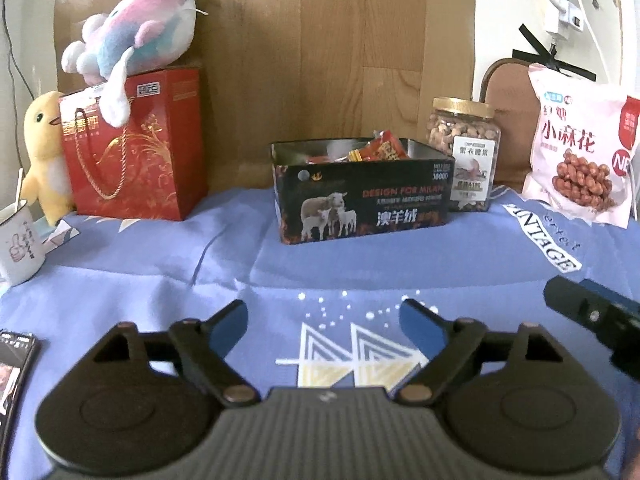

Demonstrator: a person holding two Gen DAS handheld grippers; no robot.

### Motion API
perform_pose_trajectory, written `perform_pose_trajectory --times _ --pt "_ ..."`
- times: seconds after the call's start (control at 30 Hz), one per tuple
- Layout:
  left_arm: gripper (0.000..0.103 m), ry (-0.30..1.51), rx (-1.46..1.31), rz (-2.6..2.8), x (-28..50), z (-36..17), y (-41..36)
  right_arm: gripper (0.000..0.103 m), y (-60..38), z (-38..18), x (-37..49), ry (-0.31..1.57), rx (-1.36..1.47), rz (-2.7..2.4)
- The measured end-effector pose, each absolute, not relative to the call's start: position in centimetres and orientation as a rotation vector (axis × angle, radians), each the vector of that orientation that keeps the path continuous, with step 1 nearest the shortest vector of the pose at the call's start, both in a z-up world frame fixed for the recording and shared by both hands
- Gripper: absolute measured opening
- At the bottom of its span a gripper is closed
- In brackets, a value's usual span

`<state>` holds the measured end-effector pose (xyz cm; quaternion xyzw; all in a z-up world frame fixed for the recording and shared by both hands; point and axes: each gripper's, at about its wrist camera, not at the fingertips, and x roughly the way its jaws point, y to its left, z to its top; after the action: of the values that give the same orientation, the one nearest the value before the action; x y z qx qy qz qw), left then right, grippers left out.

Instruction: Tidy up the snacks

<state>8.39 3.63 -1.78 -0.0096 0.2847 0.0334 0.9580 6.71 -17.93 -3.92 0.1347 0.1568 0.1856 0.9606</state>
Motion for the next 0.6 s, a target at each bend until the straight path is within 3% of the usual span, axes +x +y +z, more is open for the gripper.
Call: perform_pose_trajectory --times 0.13,0.2,0.27,0.6 --pt "0.088 0.595 -0.021 0.062 8.0 -2.4 3.1 0.064 -18.1 -4.0 6.1 0.314 0.276 0.374" --pt "0.099 0.591 -0.01 0.066 7.8 -2.6 2.9 0.065 -18.2 -4.1 6.1 0.32 0.284 0.374" --pt "0.103 0.581 0.002 0.077 7.6 -2.7 2.7 0.065 -18.3 -4.1 6.2 0.325 0.293 0.373" --pt "0.103 0.635 0.029 0.107 7.5 -3.3 2.3 0.067 -18.3 -4.2 6.3 0.344 0.3 0.389"
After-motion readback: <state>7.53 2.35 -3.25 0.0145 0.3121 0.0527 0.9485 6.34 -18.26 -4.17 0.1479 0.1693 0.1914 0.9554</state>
